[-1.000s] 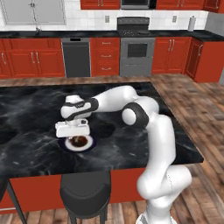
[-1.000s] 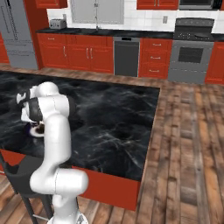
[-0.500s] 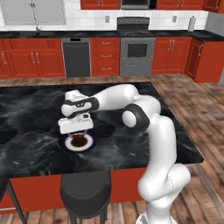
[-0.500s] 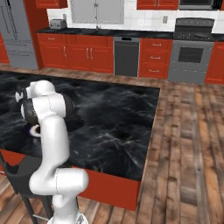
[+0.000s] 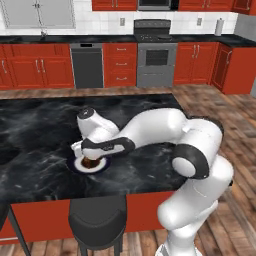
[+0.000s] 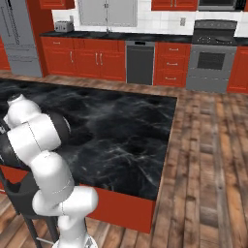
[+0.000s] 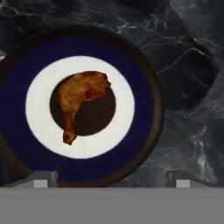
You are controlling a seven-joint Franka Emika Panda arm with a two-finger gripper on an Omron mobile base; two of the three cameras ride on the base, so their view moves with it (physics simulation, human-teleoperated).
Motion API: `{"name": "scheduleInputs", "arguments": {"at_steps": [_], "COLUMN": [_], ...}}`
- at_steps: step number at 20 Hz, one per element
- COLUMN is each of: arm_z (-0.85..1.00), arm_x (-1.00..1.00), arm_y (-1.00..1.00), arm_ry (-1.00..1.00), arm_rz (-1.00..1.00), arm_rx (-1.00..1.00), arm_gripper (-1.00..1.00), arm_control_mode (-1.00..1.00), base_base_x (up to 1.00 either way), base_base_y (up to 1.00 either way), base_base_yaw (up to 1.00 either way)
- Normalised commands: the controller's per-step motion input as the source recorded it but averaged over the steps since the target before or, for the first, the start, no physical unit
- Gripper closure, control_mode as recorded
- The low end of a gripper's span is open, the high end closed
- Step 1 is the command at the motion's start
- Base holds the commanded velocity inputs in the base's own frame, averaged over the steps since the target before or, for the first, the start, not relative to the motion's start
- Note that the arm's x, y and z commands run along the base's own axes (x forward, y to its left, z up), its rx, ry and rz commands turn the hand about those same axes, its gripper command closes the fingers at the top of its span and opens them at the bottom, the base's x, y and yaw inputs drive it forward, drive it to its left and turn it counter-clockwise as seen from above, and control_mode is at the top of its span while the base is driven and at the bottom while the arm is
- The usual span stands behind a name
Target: Take the chicken drumsticks from the pan and place one on each plate on the dining counter.
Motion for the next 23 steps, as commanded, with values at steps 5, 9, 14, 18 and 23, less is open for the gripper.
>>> {"name": "scheduleInputs", "arguments": {"at_steps": [5, 9, 14, 18, 23], "arm_z": [0.87, 0.71, 0.58, 0.58, 0.18], "arm_x": [-0.98, -0.55, -0.5, -0.68, -0.79], "arm_y": [-0.59, -1.0, -1.0, -1.0, -1.0], "arm_ry": [-0.44, -0.05, 0.0, 0.0, 0.0], "arm_rz": [0.03, -0.22, -0.19, -0.14, -0.17], "arm_rx": [0.09, 0.18, 0.31, 0.34, 0.26], "arm_gripper": [-1.0, -1.0, -1.0, -1.0, -1.0], "arm_control_mode": [-1.0, -1.0, -1.0, -1.0, -1.0], "base_base_x": [0.0, 0.0, 0.0, 0.0, 0.0], "base_base_y": [0.0, 0.0, 0.0, 0.0, 0.0], "base_base_yaw": [0.0, 0.0, 0.0, 0.0, 0.0]}}
